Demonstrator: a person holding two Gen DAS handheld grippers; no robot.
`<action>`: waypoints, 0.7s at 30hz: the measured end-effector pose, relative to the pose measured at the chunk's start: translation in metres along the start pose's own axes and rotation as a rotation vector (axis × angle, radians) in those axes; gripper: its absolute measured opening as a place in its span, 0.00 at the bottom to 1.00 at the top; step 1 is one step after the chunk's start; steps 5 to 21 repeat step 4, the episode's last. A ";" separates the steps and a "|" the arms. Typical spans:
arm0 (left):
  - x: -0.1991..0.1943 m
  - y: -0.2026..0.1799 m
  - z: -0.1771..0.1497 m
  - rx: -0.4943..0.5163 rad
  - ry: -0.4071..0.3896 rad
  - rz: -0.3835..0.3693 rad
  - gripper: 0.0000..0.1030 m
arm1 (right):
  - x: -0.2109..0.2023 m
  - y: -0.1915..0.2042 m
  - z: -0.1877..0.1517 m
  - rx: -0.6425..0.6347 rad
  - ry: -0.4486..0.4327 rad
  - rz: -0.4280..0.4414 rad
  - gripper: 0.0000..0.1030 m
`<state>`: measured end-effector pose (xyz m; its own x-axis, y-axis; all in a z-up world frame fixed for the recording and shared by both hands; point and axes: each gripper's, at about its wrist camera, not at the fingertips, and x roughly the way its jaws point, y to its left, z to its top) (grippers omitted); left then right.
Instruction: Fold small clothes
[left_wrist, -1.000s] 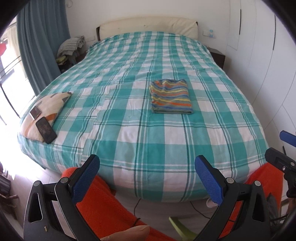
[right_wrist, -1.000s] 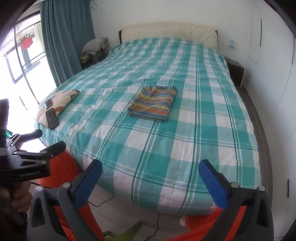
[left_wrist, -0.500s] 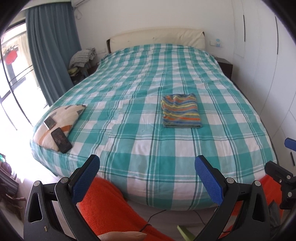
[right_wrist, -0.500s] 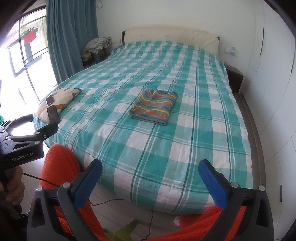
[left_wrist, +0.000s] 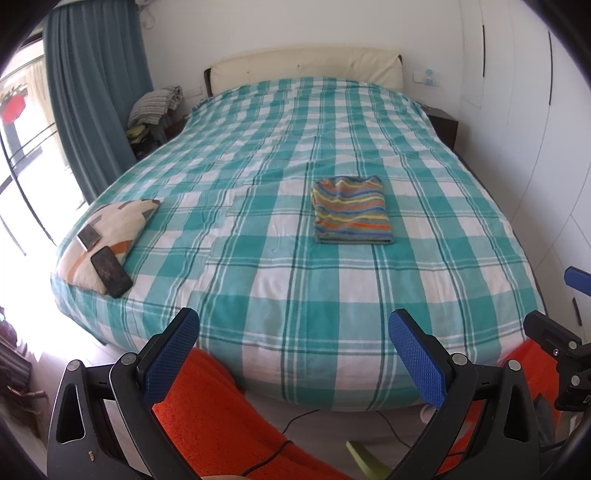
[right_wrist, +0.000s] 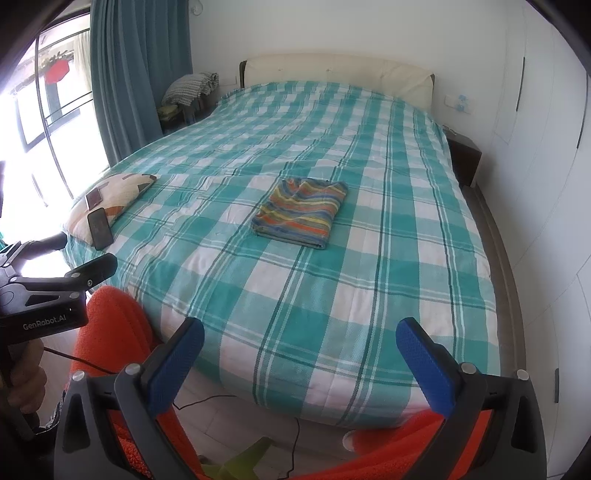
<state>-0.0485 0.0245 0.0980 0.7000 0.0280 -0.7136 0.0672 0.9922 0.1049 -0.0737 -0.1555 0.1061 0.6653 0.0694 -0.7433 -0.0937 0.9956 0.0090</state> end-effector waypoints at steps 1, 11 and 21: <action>0.000 0.000 0.000 0.003 -0.003 0.002 1.00 | 0.000 0.000 0.000 0.000 0.000 0.002 0.99; -0.002 -0.003 0.000 0.016 -0.016 0.015 1.00 | 0.001 0.001 0.000 -0.004 -0.002 0.005 1.00; -0.002 -0.003 0.000 0.016 -0.016 0.015 1.00 | 0.001 0.001 0.000 -0.004 -0.002 0.005 1.00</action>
